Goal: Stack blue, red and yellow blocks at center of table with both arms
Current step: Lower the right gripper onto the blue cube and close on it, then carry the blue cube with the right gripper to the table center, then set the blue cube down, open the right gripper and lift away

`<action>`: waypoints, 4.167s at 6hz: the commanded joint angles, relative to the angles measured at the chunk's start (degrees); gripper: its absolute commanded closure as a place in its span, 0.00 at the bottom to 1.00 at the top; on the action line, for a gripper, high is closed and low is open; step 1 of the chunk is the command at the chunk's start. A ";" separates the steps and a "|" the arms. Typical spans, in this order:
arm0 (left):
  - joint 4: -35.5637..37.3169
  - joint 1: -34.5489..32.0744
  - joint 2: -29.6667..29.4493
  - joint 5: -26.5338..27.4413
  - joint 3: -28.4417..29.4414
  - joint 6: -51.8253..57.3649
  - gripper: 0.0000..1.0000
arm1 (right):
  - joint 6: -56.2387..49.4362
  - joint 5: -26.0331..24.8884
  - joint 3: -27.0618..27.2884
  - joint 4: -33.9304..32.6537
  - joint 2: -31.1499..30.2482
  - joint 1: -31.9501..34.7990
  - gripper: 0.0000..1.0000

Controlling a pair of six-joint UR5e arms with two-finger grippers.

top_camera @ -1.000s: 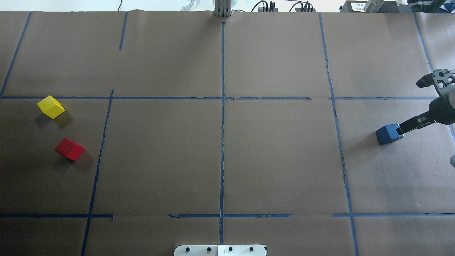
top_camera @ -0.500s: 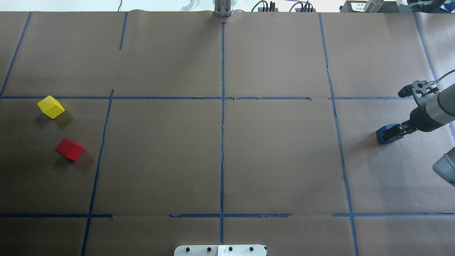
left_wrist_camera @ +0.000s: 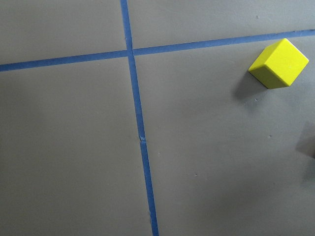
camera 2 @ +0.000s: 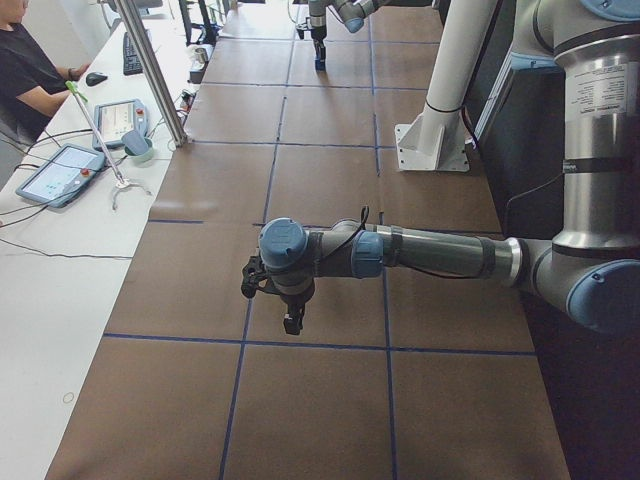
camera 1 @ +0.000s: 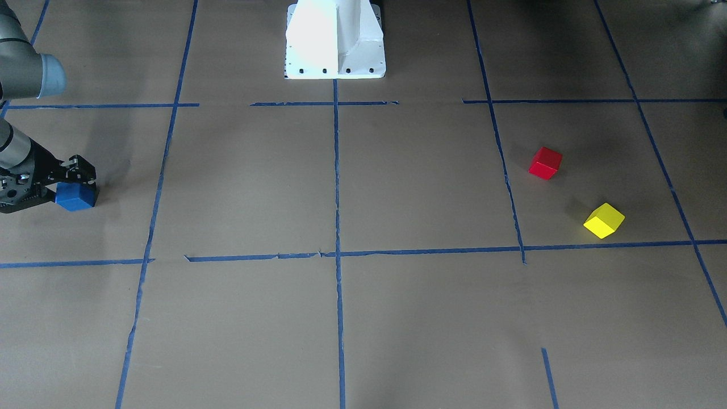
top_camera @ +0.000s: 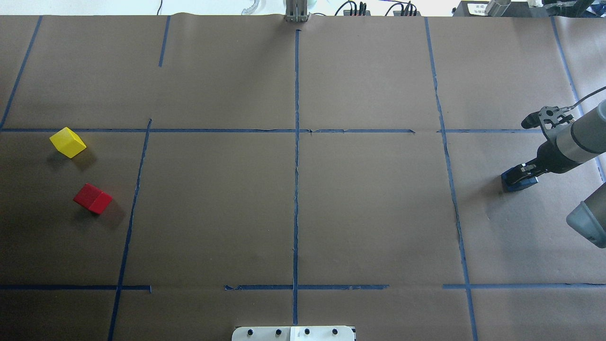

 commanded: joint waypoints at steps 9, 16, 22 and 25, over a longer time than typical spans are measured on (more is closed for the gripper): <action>-1.03 -0.01 0.09 0.00 -0.23 0.07 0.00 | 46.99 -16.82 -7.18 -16.96 44.56 -24.54 1.00; -1.03 -0.09 0.18 0.00 -1.29 -0.11 0.00 | 42.16 -16.99 -14.44 -18.36 48.47 -26.57 0.17; -11.34 12.30 -0.26 0.17 -2.87 -11.72 0.00 | 36.31 -2.77 8.58 -26.10 34.94 -11.05 0.00; -32.99 33.66 -1.49 12.20 -3.47 -21.11 0.00 | 23.71 -1.18 13.77 -25.75 25.28 -6.89 0.00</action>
